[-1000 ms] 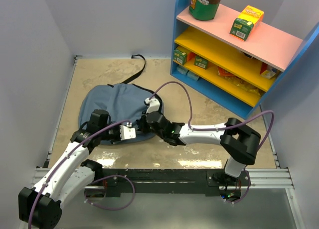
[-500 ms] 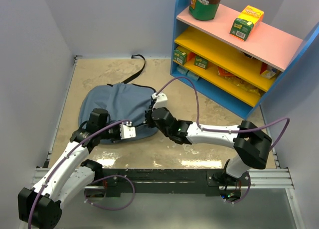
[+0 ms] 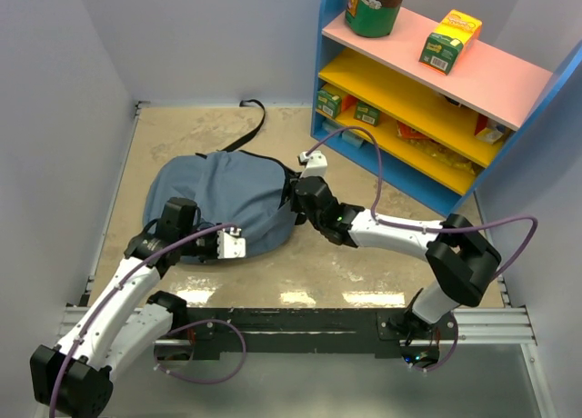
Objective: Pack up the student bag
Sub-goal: Zip the student bag at the center of the board.
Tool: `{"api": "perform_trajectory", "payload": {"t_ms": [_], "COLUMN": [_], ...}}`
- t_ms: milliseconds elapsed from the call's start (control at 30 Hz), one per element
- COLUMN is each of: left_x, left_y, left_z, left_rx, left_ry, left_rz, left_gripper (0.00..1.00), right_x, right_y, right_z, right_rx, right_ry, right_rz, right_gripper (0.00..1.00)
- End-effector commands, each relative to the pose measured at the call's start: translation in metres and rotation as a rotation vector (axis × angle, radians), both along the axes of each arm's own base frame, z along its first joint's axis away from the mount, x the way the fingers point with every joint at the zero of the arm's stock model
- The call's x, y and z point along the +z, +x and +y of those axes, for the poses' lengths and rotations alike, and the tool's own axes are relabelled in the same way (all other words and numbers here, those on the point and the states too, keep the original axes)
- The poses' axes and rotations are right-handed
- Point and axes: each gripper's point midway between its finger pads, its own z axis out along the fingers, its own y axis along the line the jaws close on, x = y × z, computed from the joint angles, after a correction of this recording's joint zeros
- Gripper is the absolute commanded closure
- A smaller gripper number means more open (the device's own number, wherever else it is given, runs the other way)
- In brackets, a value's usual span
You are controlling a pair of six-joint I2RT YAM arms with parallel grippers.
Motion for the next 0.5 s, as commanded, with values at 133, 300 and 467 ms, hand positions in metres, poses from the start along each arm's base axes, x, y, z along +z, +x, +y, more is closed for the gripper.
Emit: {"api": "perform_trajectory", "payload": {"t_ms": [133, 300, 467], "left_x": [0.010, 0.078, 0.115], "left_y": [-0.026, 0.005, 0.027], "left_z": [0.007, -0.021, -0.059], "left_rx": [-0.094, -0.040, 0.016], "left_ry": [0.052, -0.155, -0.353], "left_rz": [0.026, -0.111, -0.024], "left_gripper": [0.89, 0.46, 0.30], "right_x": [0.030, 0.028, 0.027], "right_y": [0.015, -0.009, -0.024], "right_z": [-0.002, 0.015, 0.020], "right_rx": [0.003, 0.112, 0.146], "right_ry": [0.053, 0.159, 0.207], "right_rz": [-0.076, -0.043, -0.022], "right_gripper": [1.00, 1.00, 1.00]}}
